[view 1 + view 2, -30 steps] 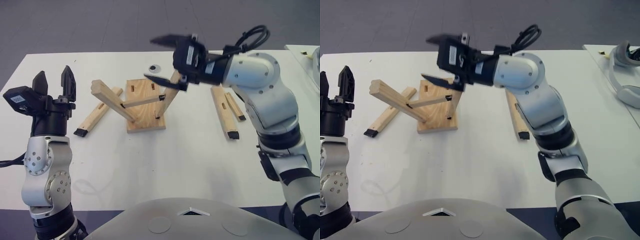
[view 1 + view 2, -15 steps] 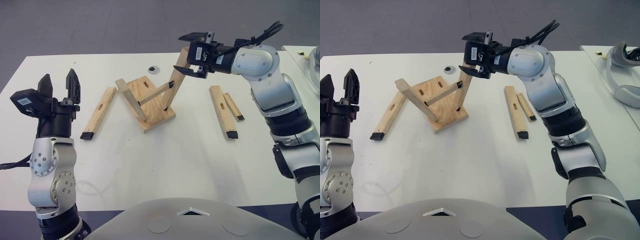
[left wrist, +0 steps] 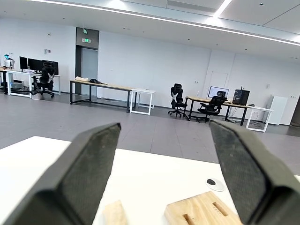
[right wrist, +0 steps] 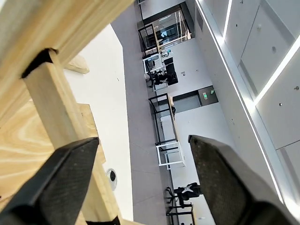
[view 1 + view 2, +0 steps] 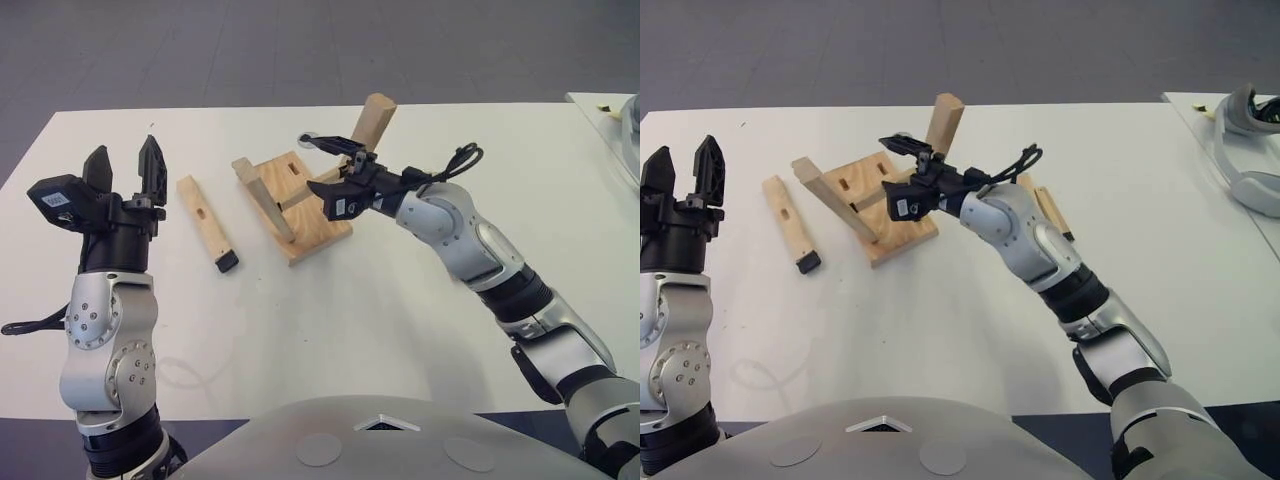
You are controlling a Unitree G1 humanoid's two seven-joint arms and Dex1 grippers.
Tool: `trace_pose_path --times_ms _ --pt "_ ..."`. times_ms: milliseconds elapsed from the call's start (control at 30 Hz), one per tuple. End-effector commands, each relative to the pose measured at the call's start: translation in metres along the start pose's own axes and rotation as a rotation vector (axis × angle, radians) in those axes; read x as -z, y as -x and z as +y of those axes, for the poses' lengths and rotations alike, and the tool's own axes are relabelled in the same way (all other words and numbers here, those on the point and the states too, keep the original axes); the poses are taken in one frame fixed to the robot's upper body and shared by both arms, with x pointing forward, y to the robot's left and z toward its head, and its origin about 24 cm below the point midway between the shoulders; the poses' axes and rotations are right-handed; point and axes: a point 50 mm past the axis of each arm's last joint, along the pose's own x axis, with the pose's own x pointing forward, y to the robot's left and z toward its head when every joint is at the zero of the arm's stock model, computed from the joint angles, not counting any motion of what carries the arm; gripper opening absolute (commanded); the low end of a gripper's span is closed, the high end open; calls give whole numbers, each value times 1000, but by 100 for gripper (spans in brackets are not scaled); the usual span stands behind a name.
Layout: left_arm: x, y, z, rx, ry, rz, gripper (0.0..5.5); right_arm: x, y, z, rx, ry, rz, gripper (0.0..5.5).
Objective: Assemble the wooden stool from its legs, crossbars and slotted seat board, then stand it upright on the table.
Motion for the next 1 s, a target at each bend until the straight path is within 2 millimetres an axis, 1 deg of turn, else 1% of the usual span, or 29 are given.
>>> trace_pose_path --times_ms 33,167,233,300,333,400,433,467,500,533,567,600,633,667,700,733,767,800,833,900,967,1000 --pt "0 0 -6 3 7 1 349 11 -7 18 -122 -77 85 360" --pt "2 1 -6 -7 14 4 349 3 -9 -3 -42 -140 50 360" --pt "2 0 -6 -9 16 2 349 -1 -11 -21 18 -174 22 360" --pt "2 -2 -5 -7 18 -4 349 -5 -14 -48 105 -232 -15 360" --pt "2 -3 -5 -3 19 -7 349 -7 -15 -63 151 -303 -35 360" --pt "2 -6 -5 3 19 -12 349 -11 -15 -100 253 -500 -101 360" --pt "1 -7 -4 3 17 -17 349 -12 -13 -123 309 -595 -140 360" --pt "0 -9 -3 -3 12 -26 349 -7 -9 -149 392 -686 -163 360" --pt "-1 -10 -2 -13 6 -33 349 1 -4 -169 463 -747 -166 360" --pt "-3 -11 -1 -31 -5 -38 349 23 2 -183 551 -760 -85 360" --pt "-3 -11 0 -49 -17 -39 349 44 10 -189 617 -734 1 360" --pt "-4 -10 0 -78 -26 -43 349 67 19 -186 655 -674 109 360" --pt "-4 -9 -3 -119 -43 -43 349 91 29 -175 676 -649 217 360" --pt "-3 -7 -8 -157 -64 -38 349 113 37 -156 664 -625 320 360" --pt "-2 -5 -14 -203 -83 -33 349 130 45 -139 649 -620 396 360" --pt "1 -2 -23 -250 -67 -24 349 143 52 -121 622 -631 460 360" --pt "3 1 -33 -280 -69 -11 349 153 57 -104 592 -648 503 360" --pt "5 3 -42 -304 -62 -4 349 158 59 -90 559 -674 519 360" --pt "7 4 -50 -309 -59 5 349 159 58 -80 524 -687 520 360" --pt "10 4 -62 -307 -50 22 349 153 49 -65 458 -731 479 360" --pt "19 0 -76 -262 -28 70 349 120 18 -44 272 -807 287 360" --pt "24 -3 -83 -237 -18 95 349 86 1 -37 144 -866 104 360"
